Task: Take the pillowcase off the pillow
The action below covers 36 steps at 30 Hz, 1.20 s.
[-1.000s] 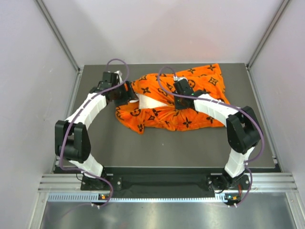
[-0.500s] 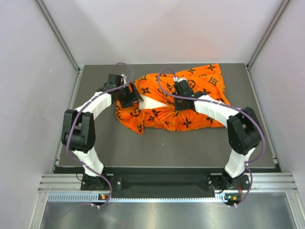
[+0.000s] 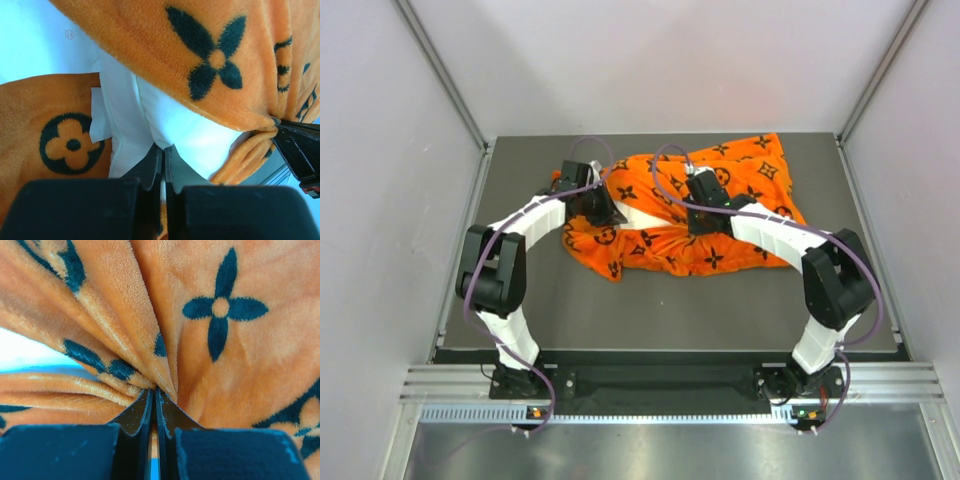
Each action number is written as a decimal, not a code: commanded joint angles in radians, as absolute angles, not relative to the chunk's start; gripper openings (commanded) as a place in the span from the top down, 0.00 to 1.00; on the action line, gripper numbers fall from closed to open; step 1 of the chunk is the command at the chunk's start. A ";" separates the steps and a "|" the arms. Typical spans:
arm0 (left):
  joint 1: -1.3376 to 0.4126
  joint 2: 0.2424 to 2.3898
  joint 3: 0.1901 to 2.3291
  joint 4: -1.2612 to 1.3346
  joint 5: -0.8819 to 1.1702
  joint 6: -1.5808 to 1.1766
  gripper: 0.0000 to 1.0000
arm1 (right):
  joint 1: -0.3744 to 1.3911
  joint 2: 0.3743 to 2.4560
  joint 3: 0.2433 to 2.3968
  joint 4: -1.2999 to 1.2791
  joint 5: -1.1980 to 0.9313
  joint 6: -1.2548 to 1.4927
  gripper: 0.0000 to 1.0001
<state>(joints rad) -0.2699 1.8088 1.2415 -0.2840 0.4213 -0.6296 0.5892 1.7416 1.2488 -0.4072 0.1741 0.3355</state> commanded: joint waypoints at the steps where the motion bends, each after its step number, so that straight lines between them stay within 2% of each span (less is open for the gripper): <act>1: -0.281 1.821 1.241 -0.213 0.483 -0.647 1.00 | 0.603 1.689 1.212 -0.538 0.193 0.319 1.00; 3: -0.281 1.825 1.250 -0.200 0.503 -0.667 1.00 | 0.610 1.663 1.215 -0.537 0.192 0.319 0.97; 6: -0.282 1.830 1.290 -0.184 0.521 -0.696 1.00 | 0.627 1.618 1.233 -0.537 0.190 0.308 0.77; 7: -0.284 1.833 1.319 -0.183 0.525 -0.703 1.00 | 0.630 1.606 1.247 -0.534 0.187 0.305 0.68; 9: -0.285 1.839 1.347 -0.179 0.534 -0.716 1.00 | 0.649 1.572 1.265 -0.529 0.170 0.287 0.59; 10: -0.287 1.841 1.373 -0.179 0.543 -0.721 1.00 | 0.658 1.562 1.282 -0.522 0.163 0.279 0.49; 13: -0.287 1.844 1.403 -0.183 0.558 -0.732 1.00 | 0.695 1.536 1.319 -0.489 0.124 0.253 0.31; 16: -0.288 1.838 1.411 -0.179 0.564 -0.738 1.00 | 0.738 1.542 1.361 -0.456 0.091 0.230 0.23; 26: -0.288 1.815 1.404 -0.181 0.580 -0.747 1.00 | 0.874 1.678 1.503 -0.367 -0.034 0.192 0.21; 36: -0.288 1.812 1.420 -0.169 0.594 -0.768 1.00 | 0.902 1.798 1.529 -0.362 -0.078 0.178 0.24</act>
<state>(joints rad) -0.2699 1.8572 1.3613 -0.2699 0.5171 -0.7357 0.8898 1.7813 1.4891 -0.3969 -0.0593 0.2016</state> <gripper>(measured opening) 0.017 0.768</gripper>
